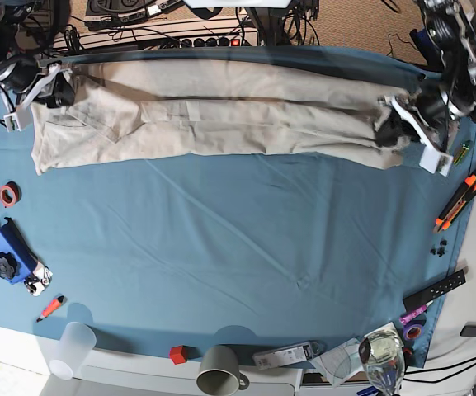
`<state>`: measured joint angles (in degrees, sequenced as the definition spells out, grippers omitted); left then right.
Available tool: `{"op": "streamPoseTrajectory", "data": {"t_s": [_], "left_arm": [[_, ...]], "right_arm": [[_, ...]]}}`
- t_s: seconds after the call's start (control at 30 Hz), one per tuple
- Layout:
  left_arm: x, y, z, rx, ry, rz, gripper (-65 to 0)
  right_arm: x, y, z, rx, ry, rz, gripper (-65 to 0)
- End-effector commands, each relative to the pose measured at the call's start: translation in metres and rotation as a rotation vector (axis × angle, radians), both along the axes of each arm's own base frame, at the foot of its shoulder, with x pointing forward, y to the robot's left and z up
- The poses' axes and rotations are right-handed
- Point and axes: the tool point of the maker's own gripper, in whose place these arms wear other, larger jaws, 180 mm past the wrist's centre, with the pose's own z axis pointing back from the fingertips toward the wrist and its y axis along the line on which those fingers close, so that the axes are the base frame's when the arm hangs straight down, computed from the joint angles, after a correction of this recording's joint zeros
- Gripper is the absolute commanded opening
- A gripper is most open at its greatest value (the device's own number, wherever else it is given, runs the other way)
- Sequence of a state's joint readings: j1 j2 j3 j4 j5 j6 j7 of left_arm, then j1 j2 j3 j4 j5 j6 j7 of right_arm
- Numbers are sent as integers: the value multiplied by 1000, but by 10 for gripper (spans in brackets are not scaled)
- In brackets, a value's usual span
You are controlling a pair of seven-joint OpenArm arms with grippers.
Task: Fold the T-shirt properly
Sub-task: 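Move the left gripper to the strip's end and grasp it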
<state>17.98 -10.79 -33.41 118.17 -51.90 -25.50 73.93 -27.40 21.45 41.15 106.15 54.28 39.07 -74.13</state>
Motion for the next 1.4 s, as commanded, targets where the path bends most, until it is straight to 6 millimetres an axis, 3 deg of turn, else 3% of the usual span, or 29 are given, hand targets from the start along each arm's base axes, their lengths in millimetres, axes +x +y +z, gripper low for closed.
{"op": "streamPoseTrajectory", "data": {"t_s": [0.0, 0.3, 0.63, 1.0, 1.23, 1.37], "left_arm": [[3, -12, 16, -50, -64, -23, -650], [-6, -109, 30, -273, -97, -154, -650], [2, -204, 45, -285, -147, -305, -650], [0, -264, 50, -134, -230, -360, -650], [-3, -282, 58, -99, -297, -374, -650], [-7, -292, 51, -112, -266, -387, -650]], "right_arm": [[11, -3, 13, -14, -53, 15, -476], [33, -5, 25, -30, -119, 11, -476], [35, -5, 27, -31, -130, 9, -476], [36, -5, 28, -30, -136, 8, -476], [36, -5, 28, -29, -138, 8, -476], [36, -5, 28, -28, -139, 8, -476]]}}
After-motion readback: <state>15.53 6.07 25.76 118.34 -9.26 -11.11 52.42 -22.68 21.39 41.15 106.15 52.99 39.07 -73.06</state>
